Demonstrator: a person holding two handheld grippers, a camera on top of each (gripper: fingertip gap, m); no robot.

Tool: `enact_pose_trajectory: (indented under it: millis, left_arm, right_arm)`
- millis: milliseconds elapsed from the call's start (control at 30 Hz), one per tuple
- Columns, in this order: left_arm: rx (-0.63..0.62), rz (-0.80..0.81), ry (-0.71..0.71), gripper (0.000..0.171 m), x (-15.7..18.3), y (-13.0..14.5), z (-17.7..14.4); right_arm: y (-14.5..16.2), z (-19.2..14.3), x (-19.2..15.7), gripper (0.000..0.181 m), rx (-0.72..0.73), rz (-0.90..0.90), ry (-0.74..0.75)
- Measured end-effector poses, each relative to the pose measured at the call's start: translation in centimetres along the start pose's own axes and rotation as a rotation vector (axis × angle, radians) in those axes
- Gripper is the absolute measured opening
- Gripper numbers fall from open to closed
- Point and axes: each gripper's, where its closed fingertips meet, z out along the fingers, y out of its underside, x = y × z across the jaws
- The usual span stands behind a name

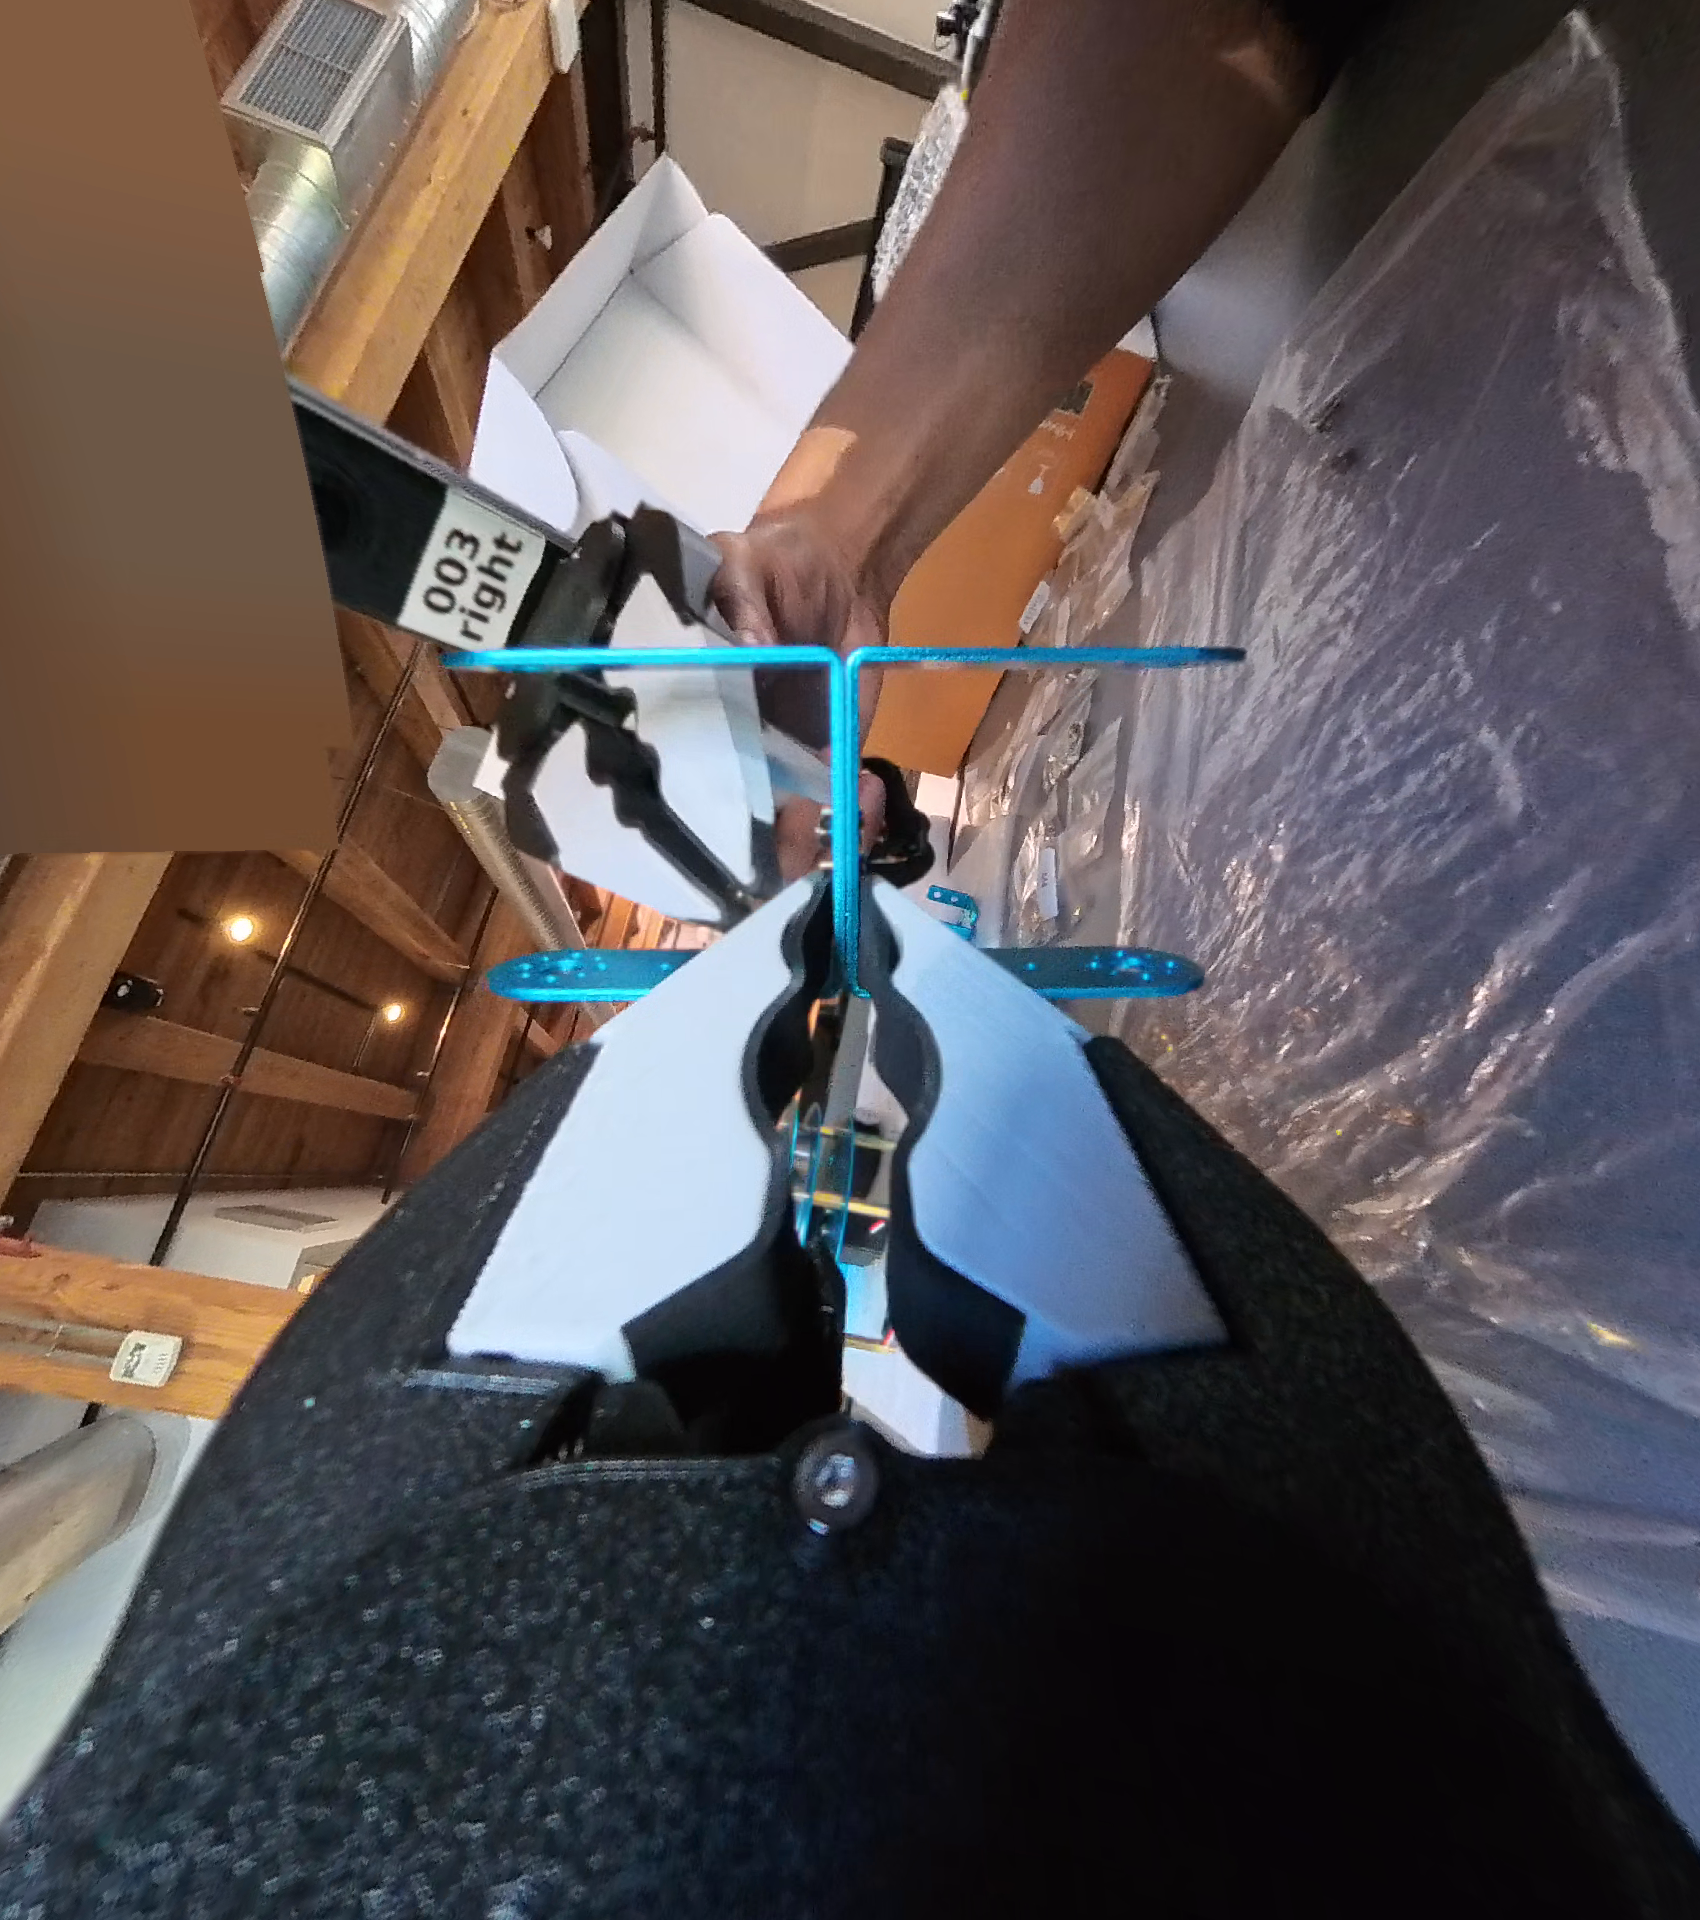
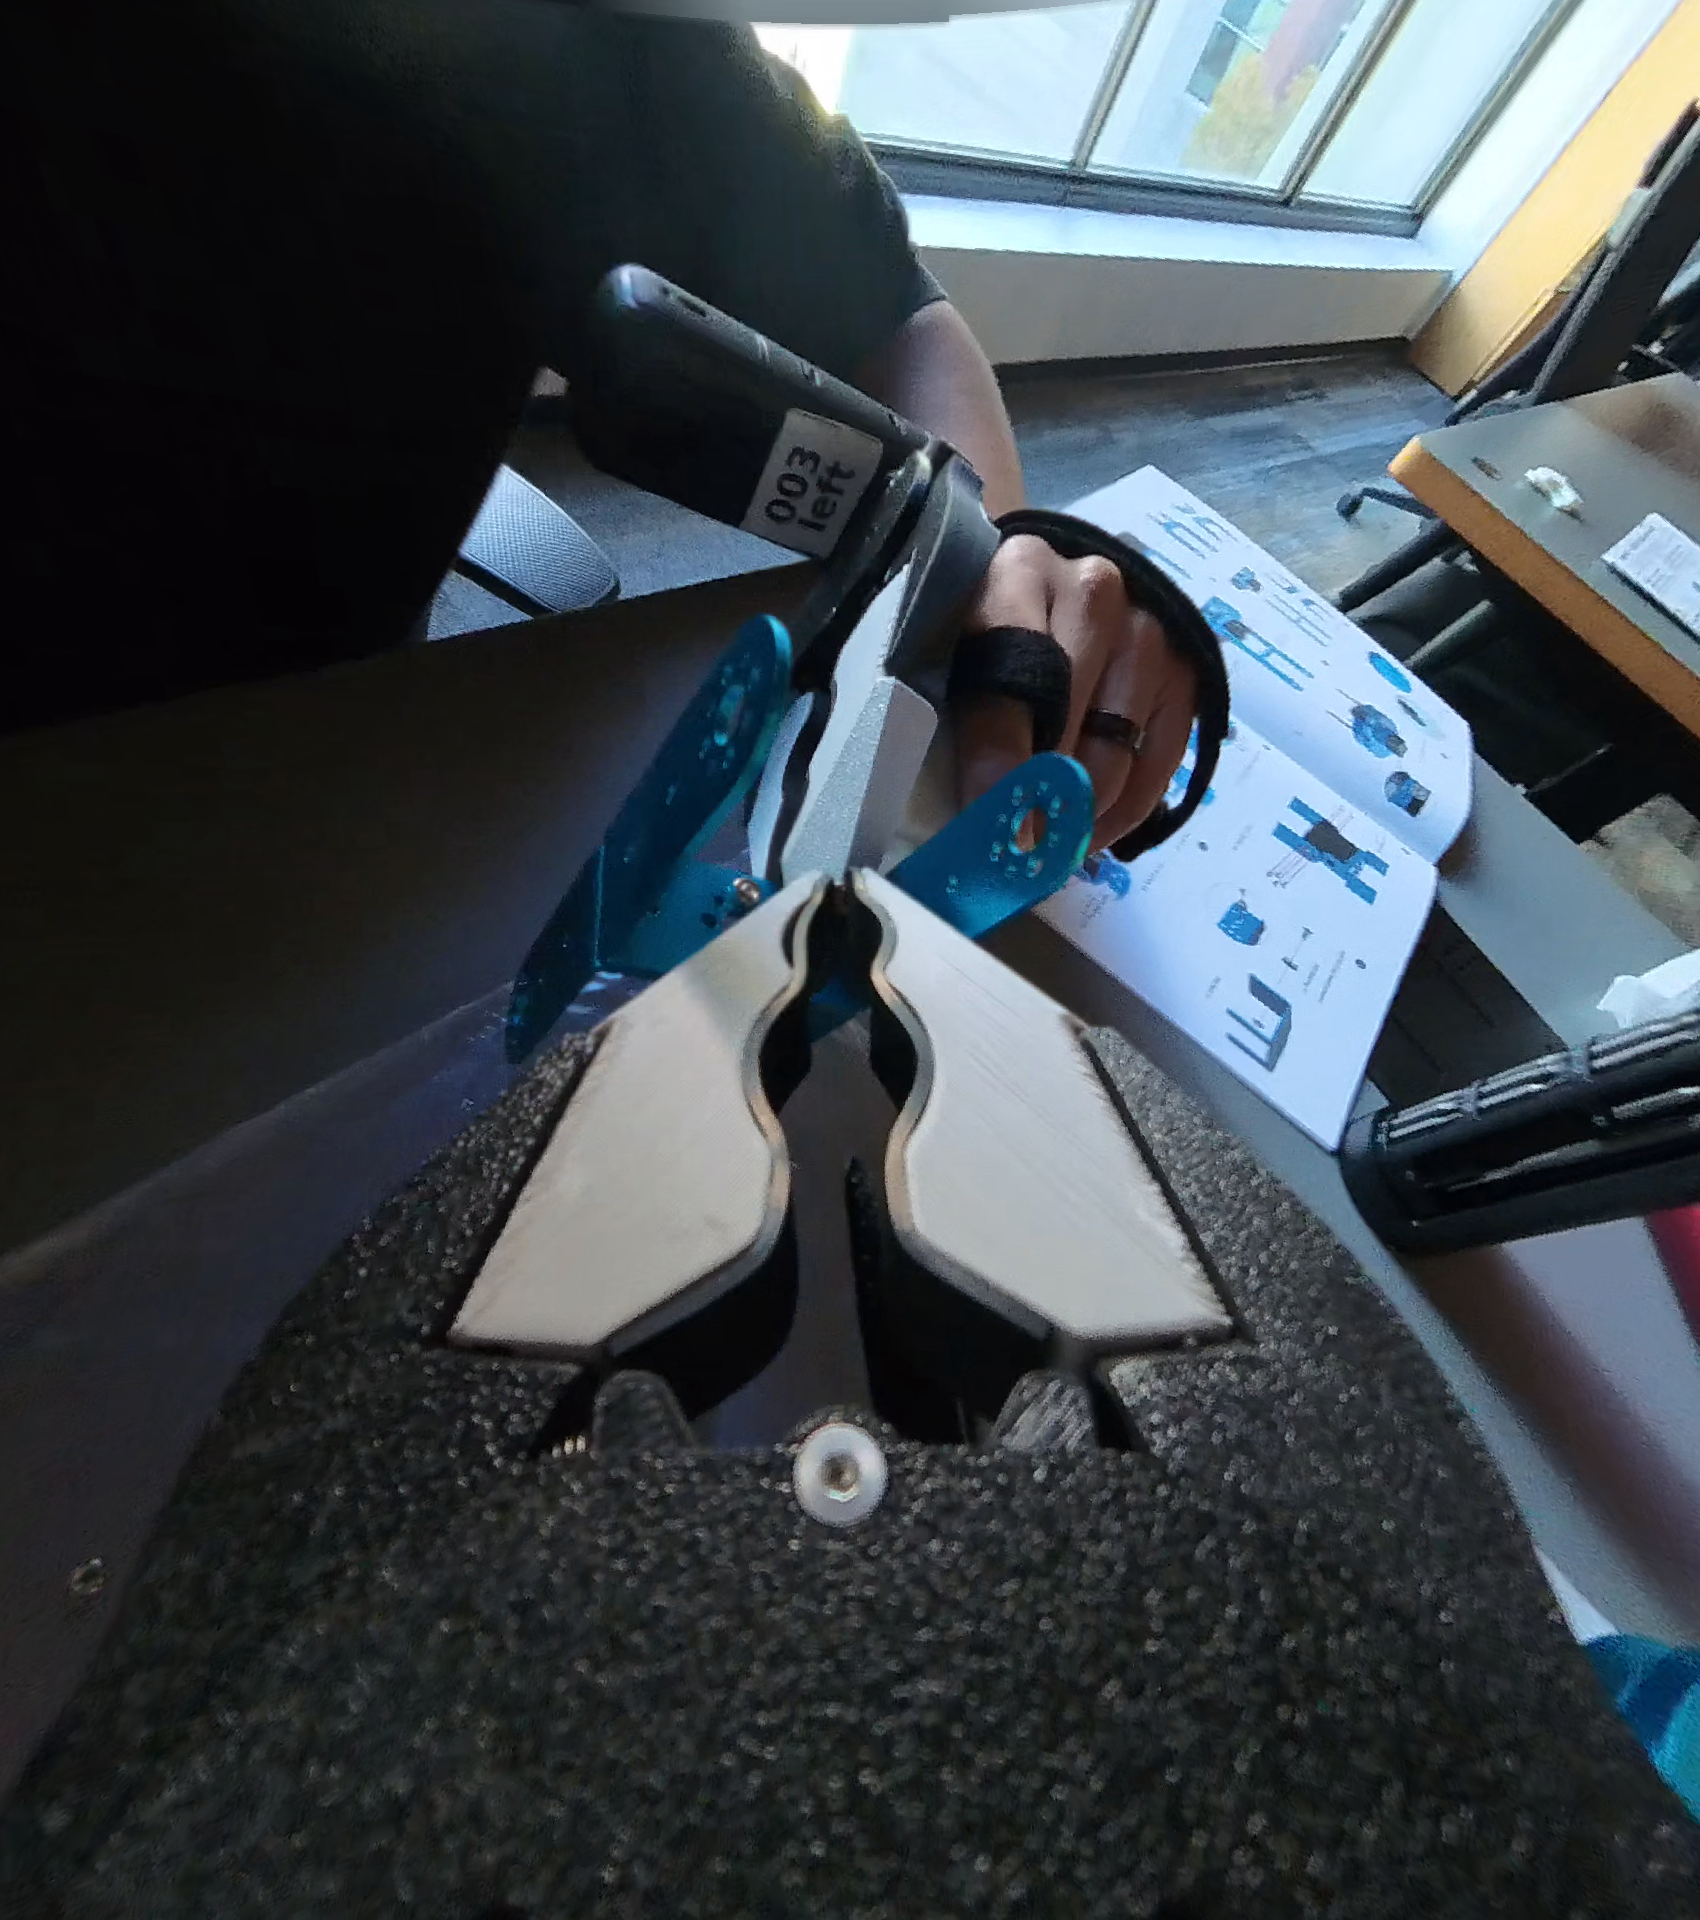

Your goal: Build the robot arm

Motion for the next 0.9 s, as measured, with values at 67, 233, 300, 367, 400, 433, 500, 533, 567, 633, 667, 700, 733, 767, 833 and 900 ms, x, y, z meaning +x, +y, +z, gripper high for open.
enact_pose_trajectory:
  millis: [67, 233, 300, 367, 400, 433, 500, 533, 567, 633, 667, 700, 733, 767, 833, 900]
  left_arm:
    - [0.002, -0.019, 0.008, 0.002, 0.2, -0.2, -0.1]
    - [-0.005, -0.038, 0.021, 0.002, 0.5, 0.1, -0.4]
    - [-0.013, -0.054, 0.018, 0.002, 0.4, 0.3, -0.5]
    - [-0.020, -0.049, 0.021, 0.002, 0.6, 0.5, -0.5]
    - [-0.019, -0.053, 0.026, 0.002, 0.7, 0.4, -0.5]
    - [-0.017, -0.055, 0.026, 0.002, 0.8, 0.4, -0.5]
    - [-0.024, -0.044, 0.013, 0.002, 0.5, 0.5, -0.6]
    - [-0.024, -0.053, 0.008, 0.002, 0.3, 0.5, -0.7]
    - [-0.024, -0.060, -0.001, 0.002, 0.1, 0.5, -0.7]
    - [-0.032, -0.054, -0.013, 0.002, -0.2, 0.7, -0.8]
    - [-0.036, -0.046, -0.016, 0.002, -0.3, 0.8, -0.9]
    - [-0.042, -0.038, -0.015, 0.002, -0.2, 0.9, -0.9]
    - [-0.050, -0.027, -0.011, 0.002, -0.2, 1.2, -1.0]
    - [-0.059, -0.012, -0.017, 0.002, -0.3, 1.5, -1.1]
    - [-0.078, 0.009, -0.014, 0.002, -0.1, 2.2, -1.3]
    - [-0.105, 0.074, 0.005, 0.002, 0.6, 2.9, -1.4]
  right_arm:
    - [-0.1, 0.3, -0.5, 0.001, 0.004, 0.026, -0.032]
    - [0.3, 0.6, -0.6, 0.004, -0.010, 0.054, -0.043]
    - [0.3, 0.6, -0.5, 0.008, -0.023, 0.062, -0.039]
    - [0.7, 0.6, -0.4, 0.006, -0.059, 0.084, -0.034]
    - [0.8, 0.6, -0.3, 0.001, -0.078, 0.089, -0.029]
    - [0.9, 0.6, -0.3, 0.001, -0.087, 0.087, -0.033]
    - [0.8, 0.5, -0.2, 0.001, -0.078, 0.081, -0.025]
    - [0.7, 0.4, -0.3, 0.002, -0.071, 0.088, -0.026]
    - [0.6, 0.4, -0.2, 0.002, -0.065, 0.099, -0.024]
    - [0.5, 0.0, 0.3, 0.003, -0.059, 0.117, -0.003]
    - [0.5, -0.3, 0.5, 0.005, -0.058, 0.126, 0.008]
    - [0.4, -0.7, 0.7, 0.006, -0.057, 0.140, 0.013]
    - [0.4, -1.1, 1.0, 0.005, -0.051, 0.157, 0.027]
    - [0.7, -1.6, 1.5, 0.006, -0.048, 0.180, 0.047]
    - [2.3, -2.5, 1.8, 0.007, -0.081, 0.252, 0.055]
    - [5.1, -2.8, 1.4, 0.025, -0.162, 0.370, 0.020]
